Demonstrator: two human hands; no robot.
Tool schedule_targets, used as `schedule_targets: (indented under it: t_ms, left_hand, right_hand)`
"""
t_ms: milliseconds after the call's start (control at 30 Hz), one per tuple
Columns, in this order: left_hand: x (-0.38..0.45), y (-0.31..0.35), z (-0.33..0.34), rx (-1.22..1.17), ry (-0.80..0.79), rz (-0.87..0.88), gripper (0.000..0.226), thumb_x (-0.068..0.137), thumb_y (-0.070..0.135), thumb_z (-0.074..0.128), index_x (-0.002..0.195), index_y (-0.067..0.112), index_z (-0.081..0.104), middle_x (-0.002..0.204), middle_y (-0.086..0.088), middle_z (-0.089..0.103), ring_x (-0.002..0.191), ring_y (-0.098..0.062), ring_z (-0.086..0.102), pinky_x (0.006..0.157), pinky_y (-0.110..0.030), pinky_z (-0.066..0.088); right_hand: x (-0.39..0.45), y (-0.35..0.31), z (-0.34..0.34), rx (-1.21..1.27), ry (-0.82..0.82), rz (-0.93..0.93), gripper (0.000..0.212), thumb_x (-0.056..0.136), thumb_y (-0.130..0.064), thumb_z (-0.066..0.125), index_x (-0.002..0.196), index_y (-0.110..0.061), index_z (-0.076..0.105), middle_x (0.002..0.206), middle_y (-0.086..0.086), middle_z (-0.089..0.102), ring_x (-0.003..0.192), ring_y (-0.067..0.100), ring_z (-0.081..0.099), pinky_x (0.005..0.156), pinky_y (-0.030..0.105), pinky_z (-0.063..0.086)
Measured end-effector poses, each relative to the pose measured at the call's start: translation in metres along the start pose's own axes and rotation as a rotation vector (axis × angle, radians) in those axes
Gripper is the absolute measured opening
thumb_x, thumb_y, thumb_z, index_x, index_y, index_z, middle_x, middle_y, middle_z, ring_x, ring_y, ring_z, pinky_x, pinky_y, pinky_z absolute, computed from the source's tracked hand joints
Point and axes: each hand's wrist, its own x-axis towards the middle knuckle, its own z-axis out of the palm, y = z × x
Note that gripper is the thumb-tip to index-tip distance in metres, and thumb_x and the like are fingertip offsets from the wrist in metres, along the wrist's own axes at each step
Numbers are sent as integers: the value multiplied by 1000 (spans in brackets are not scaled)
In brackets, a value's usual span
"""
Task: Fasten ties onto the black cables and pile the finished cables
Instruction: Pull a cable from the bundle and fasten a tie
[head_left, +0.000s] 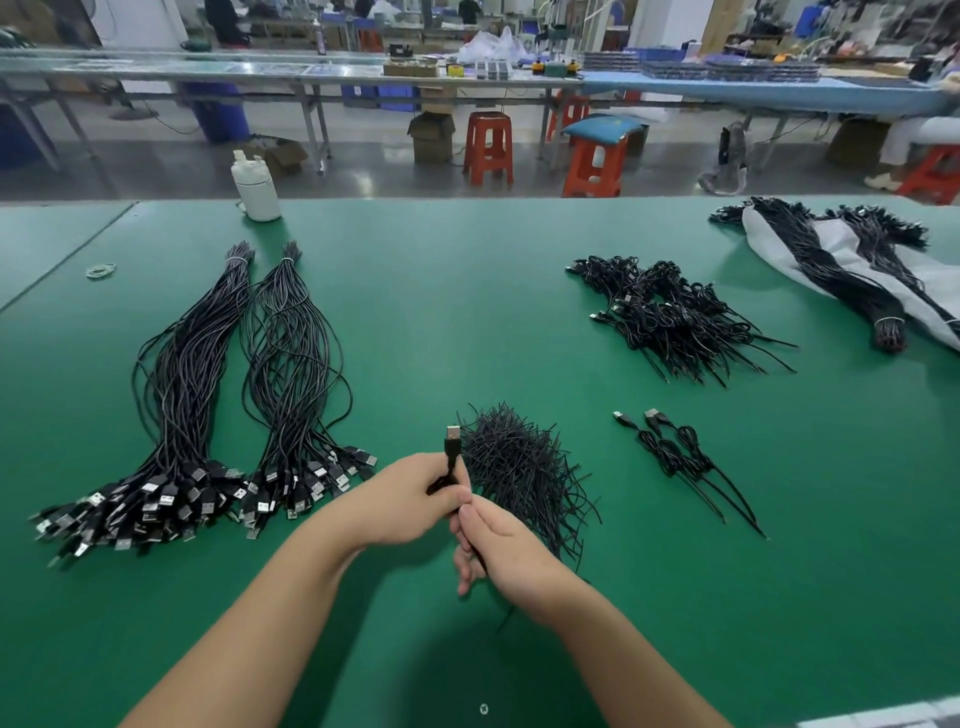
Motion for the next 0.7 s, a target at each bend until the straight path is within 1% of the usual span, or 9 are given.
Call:
schedule_targets:
  t_ms: [67,167,267,333,367,400,500,567,700]
  left_hand:
    - [3,-2,3,-33,8,-30,13,98,16,56,87,14,61,76,3,66,67,-9,52,69,-29,44]
    - [8,-7,12,-189,82,-76,14,98,18,57,85,20,62,68,9,63,58,-6,48,60,-25,40]
    - [15,-12,21,-621,108,-111,12,101,21,56,93,13,60,69,-2,61,52,-11,47,49,-23,39]
    - [24,-18,25,-859,184,-211,23,103,29,51,94,10,61,73,-7,64,49,-13,48,47,-25,39]
    - [30,-21,27,-835,263,-269,28,104,31,47,94,10,62,75,-7,65,50,-13,49,48,-26,40]
    - [36,-27,30,-674,354,-314,29,104,32,46,91,12,63,77,-5,66,53,-14,51,53,-27,41]
    - [48,-40,44,-31,523,-343,18,98,33,55,85,22,60,80,8,63,72,-11,57,63,-26,39]
    - [55,-44,53,50,529,-337,15,94,35,62,86,22,60,79,10,60,75,-10,57,64,-24,38]
    - [68,-48,64,8,520,-426,16,90,35,70,86,21,62,79,9,61,80,-14,59,69,-26,41]
  right_hand:
    - [1,2,-1,-119,41,-14,28,107,-29,32,86,-19,47,56,-2,46,51,17,49,62,45,48]
    - [3,2,-4,-226,125,-37,29,106,-33,32,83,-23,47,50,-8,44,44,15,45,53,34,44]
    - [5,-2,-10,-278,231,-73,30,107,-28,34,81,-23,48,58,-8,47,49,13,45,54,34,43]
    - [7,-4,-17,-286,303,-75,31,107,-26,34,78,-20,45,62,-3,46,57,19,44,61,37,43]
    - [7,-4,-20,-277,340,-67,31,107,-26,35,77,-19,44,63,0,45,60,21,43,62,37,43]
    - [7,-4,-24,-266,375,-58,32,106,-28,34,77,-18,44,63,1,45,60,20,43,61,35,43]
    - [5,-4,-33,-219,419,-23,34,107,-32,31,79,-18,46,63,4,43,54,17,42,49,24,44]
    - [4,-4,-35,-190,420,-16,33,107,-30,31,81,-17,47,61,2,41,51,14,41,47,21,44]
    - [2,-6,-35,-118,417,-14,33,108,-25,31,80,-16,46,61,0,40,50,12,39,47,21,43]
